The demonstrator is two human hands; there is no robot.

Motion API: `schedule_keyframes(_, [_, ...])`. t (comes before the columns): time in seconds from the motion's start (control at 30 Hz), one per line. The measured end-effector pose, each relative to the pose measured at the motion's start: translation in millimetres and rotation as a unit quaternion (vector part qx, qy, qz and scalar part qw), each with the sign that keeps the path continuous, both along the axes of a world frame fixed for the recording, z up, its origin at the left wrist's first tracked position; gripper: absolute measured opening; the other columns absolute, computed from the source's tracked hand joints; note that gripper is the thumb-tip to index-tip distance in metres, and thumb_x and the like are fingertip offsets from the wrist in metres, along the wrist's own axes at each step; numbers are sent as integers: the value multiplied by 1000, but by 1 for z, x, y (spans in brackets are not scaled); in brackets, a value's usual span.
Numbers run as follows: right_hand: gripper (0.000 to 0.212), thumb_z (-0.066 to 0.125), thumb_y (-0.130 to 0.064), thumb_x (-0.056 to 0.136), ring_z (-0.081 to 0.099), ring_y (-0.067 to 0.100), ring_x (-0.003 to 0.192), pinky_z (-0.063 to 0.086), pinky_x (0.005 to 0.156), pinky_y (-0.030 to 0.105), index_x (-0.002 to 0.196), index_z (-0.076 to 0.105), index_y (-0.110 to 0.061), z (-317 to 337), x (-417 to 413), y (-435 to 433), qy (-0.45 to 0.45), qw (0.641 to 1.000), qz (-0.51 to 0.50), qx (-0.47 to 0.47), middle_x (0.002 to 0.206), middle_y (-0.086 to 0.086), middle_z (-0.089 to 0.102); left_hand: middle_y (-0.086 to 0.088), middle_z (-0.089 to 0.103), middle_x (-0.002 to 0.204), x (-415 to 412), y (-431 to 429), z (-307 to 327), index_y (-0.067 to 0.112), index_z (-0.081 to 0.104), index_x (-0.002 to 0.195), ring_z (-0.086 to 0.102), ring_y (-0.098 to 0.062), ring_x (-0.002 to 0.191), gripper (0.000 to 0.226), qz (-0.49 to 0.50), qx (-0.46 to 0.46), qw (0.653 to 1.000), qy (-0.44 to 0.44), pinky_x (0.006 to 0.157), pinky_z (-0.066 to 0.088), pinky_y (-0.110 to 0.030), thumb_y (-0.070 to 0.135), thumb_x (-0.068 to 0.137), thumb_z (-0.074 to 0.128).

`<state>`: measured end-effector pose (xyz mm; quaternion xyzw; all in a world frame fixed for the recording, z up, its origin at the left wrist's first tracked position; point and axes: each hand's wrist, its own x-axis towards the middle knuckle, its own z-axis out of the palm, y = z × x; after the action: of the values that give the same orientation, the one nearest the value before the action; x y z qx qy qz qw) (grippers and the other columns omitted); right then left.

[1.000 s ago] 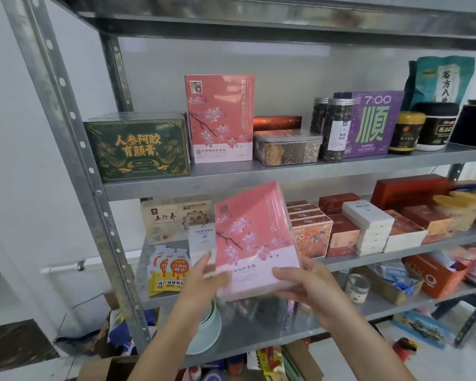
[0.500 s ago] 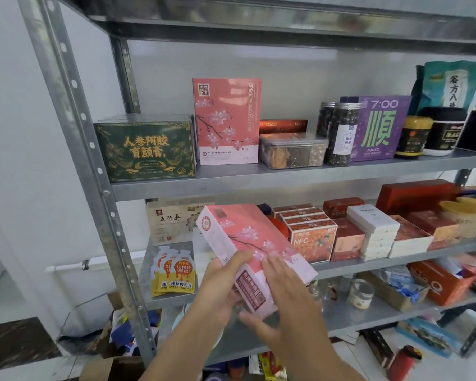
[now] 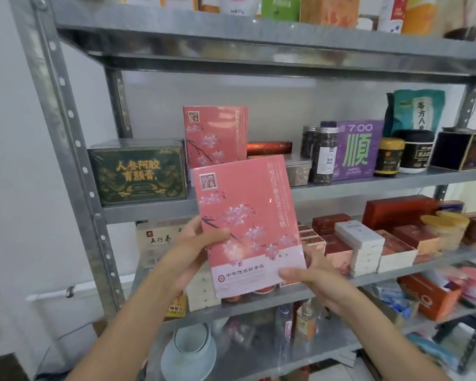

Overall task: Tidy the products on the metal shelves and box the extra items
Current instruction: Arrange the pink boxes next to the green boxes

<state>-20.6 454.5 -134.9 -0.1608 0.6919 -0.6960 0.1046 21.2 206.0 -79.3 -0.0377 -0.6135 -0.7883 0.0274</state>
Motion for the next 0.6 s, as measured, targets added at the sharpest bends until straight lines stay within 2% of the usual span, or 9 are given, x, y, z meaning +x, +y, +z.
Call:
schedule_keyframes(0.03, [73, 88, -16, 53, 68, 23, 107, 54, 92, 35, 120, 59, -13, 0, -2, -3, 13, 1000, -5, 1, 111, 6, 73, -8, 72, 109, -2, -4, 10, 14, 59, 118, 70, -22, 90, 63, 22, -11, 999, 23, 77, 59, -36, 21, 59, 80])
schedule_keyframes(0.1, [68, 88, -10, 57, 69, 19, 103, 56, 82, 27, 119, 60, -17, -2, -3, -10, 34, 999, -4, 7, 108, 3, 74, -3, 73, 107, -7, -14, 32, 16, 56, 122, 73, -17, 86, 70, 73, -33, 994, 69, 68, 58, -28, 27, 58, 82])
schedule_keyframes(0.2, [63, 86, -2, 63, 70, 13, 100, 55, 75, 21, 117, 60, -20, -5, -8, -22, 50, 999, -8, 0, 107, -1, 74, 2, 70, 102, -12, -30, 63, 29, 50, 126, 73, -10, 80, 72, 142, -137, 974, 113, 62, 57, -21, 25, 63, 84])
schedule_keyframes(0.27, [63, 86, -5, 63, 69, 9, 99, 55, 75, 21, 117, 58, -21, -1, -15, -31, 62, 998, -14, 1, 107, -6, 74, 1, 71, 102, -12, -37, 80, 32, 57, 123, 73, -10, 79, 65, 145, -208, 957, 142, 61, 56, -19, 23, 65, 84])
schedule_keyframes(0.33, [62, 87, -7, 63, 69, 7, 98, 54, 74, 20, 115, 56, -21, 8, -25, -41, 86, 996, -30, 14, 106, -11, 73, 1, 71, 106, -12, -42, 95, 31, 67, 115, 72, -9, 81, 55, 130, -237, 948, 169, 62, 56, -18, 21, 63, 83])
schedule_keyframes(0.4, [57, 86, -7, 66, 67, 5, 97, 53, 72, 15, 111, 57, -25, 22, -35, -49, 139, 988, -59, 37, 102, -12, 73, 7, 69, 108, -11, -47, 110, 35, 67, 116, 71, -7, 86, 56, 126, -272, 935, 192, 64, 56, -17, 16, 66, 84])
schedule_keyframes(0.47, [53, 88, -16, 67, 62, 1, 97, 47, 74, 11, 108, 59, -31, 35, -46, -55, 217, 965, -107, 105, 104, -15, 66, 10, 67, 107, -12, -51, 123, 34, 65, 119, 69, -10, 90, 59, 118, -316, 918, 210, 65, 56, -20, 17, 66, 84])
schedule_keyframes(0.53, [56, 89, -28, 66, 48, 10, 104, 40, 82, 19, 114, 62, -29, 44, -60, -60, 299, 920, -157, 199, 109, -4, 53, 8, 66, 104, -14, -54, 131, 36, 64, 112, 68, -15, 89, 51, 119, -343, 906, 219, 66, 58, -25, 22, 67, 83])
schedule_keyframes(0.6, [60, 88, -36, 65, 40, 12, 107, 36, 86, 24, 117, 61, -28, 52, -71, -65, 337, 891, -192, 238, 109, -3, 46, 8, 64, 103, -19, -57, 138, 36, 62, 108, 66, -10, 88, 45, 128, -347, 901, 227, 63, 56, -20, 22, 70, 82])
